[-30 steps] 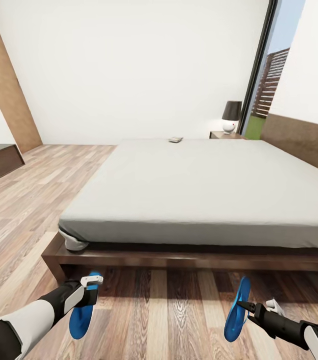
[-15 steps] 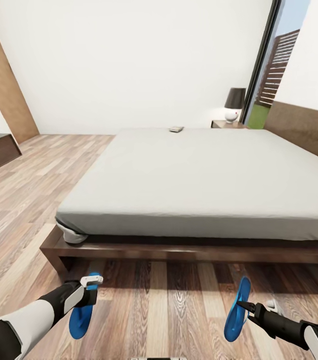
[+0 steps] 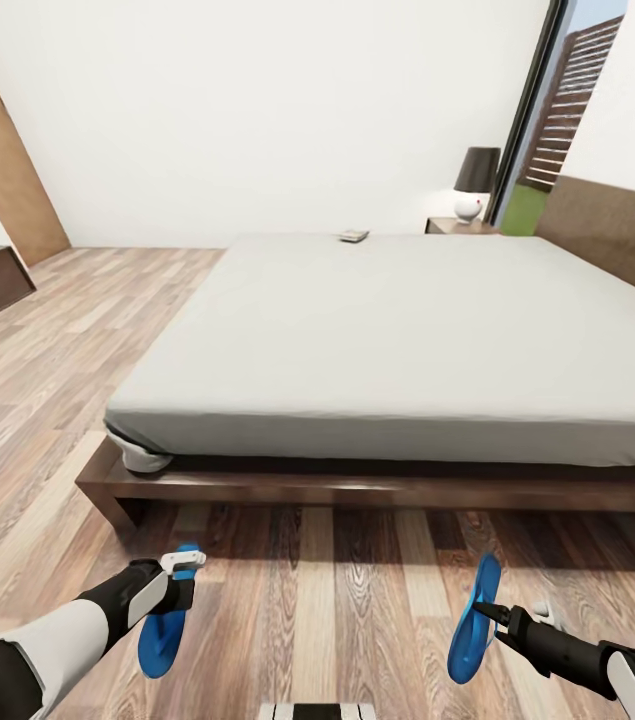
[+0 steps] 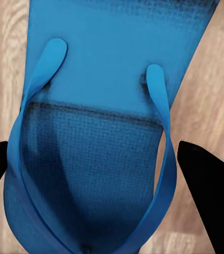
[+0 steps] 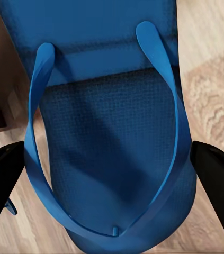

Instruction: In the bedroom, move the book from the bed onto either nightstand, and place the two sandals side by side next to the bed.

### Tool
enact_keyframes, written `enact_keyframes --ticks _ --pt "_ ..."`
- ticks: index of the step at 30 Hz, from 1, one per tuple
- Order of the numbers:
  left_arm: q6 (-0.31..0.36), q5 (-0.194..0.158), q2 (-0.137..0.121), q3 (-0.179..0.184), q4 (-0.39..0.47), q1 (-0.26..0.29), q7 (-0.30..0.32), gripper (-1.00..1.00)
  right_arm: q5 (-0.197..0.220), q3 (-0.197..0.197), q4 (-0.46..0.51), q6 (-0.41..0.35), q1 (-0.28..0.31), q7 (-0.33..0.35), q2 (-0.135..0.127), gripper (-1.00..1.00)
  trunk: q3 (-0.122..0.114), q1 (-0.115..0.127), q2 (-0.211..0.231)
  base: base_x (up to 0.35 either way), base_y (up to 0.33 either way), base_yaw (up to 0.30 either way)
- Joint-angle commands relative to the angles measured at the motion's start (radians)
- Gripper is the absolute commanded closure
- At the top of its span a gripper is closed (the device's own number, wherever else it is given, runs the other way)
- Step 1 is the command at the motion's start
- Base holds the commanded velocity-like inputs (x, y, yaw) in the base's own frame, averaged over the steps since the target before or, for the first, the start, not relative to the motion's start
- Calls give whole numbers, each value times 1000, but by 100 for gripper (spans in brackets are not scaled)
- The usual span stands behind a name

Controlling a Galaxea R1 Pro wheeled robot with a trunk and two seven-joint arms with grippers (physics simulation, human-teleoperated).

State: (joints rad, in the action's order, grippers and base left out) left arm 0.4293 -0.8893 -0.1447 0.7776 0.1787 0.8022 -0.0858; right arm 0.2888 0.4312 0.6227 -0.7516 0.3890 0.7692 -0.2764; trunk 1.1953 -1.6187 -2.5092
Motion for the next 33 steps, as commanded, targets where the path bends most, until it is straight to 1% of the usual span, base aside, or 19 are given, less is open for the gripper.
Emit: enact_keyframes --ticks 1,28,33 --pt "5 -10 -1 6 4 0 -8 100 3 3 0 -6 1 3 0 100 5 0 -1 0 0 0" --pt "5 -10 -3 6 4 0 -8 100 3 3 0 -6 1 2 0 100 109 -12 -7 0 0 0" --pt "4 -10 -3 6 4 0 -8 100 3 2 0 -6 1 2 0 100 109 -12 -7 0 0 0"
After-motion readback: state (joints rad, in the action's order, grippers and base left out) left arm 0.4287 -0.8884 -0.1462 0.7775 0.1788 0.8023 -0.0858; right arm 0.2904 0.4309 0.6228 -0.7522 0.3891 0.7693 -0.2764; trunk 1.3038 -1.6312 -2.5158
